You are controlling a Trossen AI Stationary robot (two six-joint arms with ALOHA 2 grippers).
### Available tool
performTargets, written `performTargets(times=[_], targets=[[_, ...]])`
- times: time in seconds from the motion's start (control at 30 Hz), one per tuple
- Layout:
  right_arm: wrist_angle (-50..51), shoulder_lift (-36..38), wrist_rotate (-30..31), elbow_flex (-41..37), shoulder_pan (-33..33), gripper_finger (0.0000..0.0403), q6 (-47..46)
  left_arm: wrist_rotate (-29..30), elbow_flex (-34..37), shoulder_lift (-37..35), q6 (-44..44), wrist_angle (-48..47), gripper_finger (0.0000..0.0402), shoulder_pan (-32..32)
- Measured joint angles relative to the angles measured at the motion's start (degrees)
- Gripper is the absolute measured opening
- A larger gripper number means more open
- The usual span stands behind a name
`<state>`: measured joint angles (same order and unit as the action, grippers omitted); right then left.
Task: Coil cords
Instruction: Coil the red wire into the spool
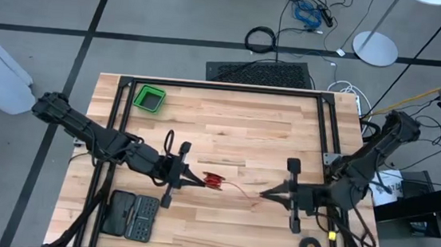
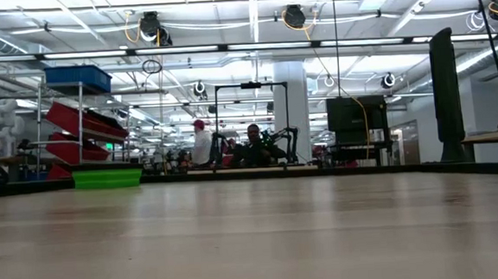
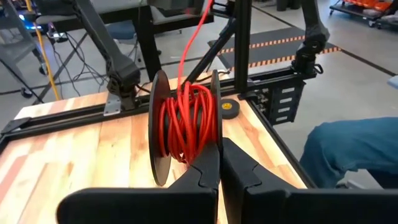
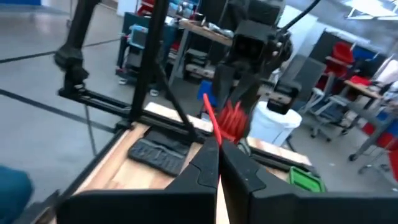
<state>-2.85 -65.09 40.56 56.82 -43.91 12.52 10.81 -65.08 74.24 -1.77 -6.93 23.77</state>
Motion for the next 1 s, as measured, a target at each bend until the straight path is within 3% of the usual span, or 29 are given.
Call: performTargets(times=[0.57, 0.8, 1.0], targets=[[-17.14, -4.45, -5.55, 0.0, 8.96, 0.0, 9.51, -8.09, 0.0, 6.02, 0.19, 6.76, 0.0001, -0.07], [-22.7, -8.68, -14.93, 0.02, 13.8, 0.0, 8.23, -10.87, 0.0, 8.72, -0.01, 11.66, 0.0001, -0.07], [-23.24, -10.9, -19.16, 0.02, 17.64, 0.0, 5.01, -12.33, 0.0, 9.11, -0.05, 12.89, 0.0001, -0.07]])
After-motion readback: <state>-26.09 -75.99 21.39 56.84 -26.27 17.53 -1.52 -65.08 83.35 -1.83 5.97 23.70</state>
